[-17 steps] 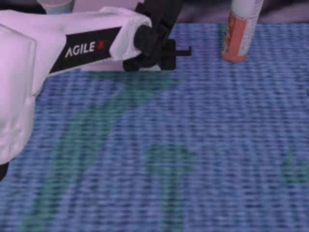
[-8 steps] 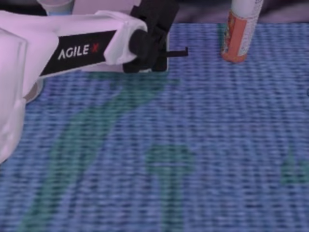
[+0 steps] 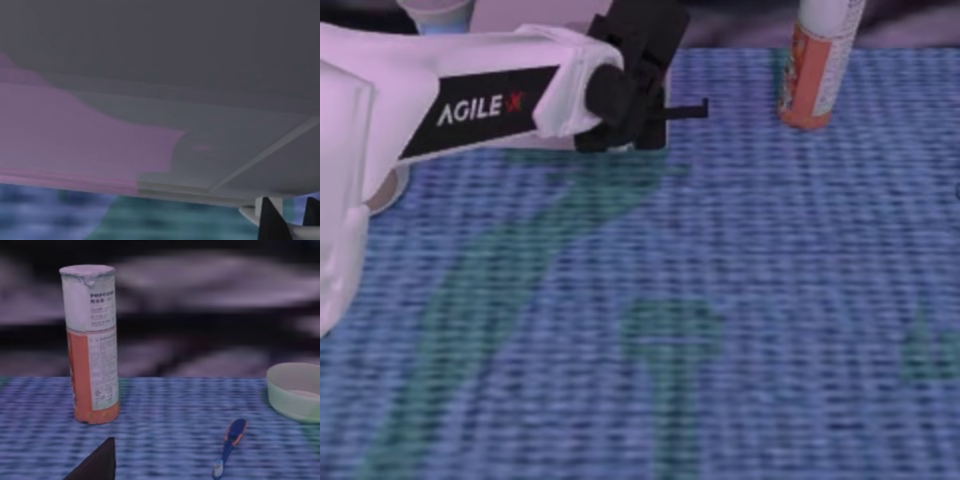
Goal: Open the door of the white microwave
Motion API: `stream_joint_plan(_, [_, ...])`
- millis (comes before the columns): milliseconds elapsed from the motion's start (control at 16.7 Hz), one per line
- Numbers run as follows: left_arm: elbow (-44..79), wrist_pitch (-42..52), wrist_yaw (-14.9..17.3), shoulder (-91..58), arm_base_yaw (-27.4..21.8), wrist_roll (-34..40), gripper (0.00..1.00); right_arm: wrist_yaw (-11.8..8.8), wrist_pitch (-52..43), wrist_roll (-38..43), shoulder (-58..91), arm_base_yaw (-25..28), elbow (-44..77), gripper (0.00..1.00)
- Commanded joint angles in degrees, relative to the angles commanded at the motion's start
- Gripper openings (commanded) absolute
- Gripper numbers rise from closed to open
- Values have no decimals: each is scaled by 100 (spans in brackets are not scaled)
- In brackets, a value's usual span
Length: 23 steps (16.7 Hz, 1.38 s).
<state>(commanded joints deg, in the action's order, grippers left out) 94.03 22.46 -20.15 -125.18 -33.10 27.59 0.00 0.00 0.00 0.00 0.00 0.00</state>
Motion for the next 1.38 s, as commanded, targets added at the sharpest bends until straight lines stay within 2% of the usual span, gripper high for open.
stream_joint_plan(1080, [0,0,0,0,0,0,0,0,0,0,0,0,0,100])
stream_joint_plan(1380, [-214,-136,122,116,2,-144,0,0,0,0,0,0,0,100])
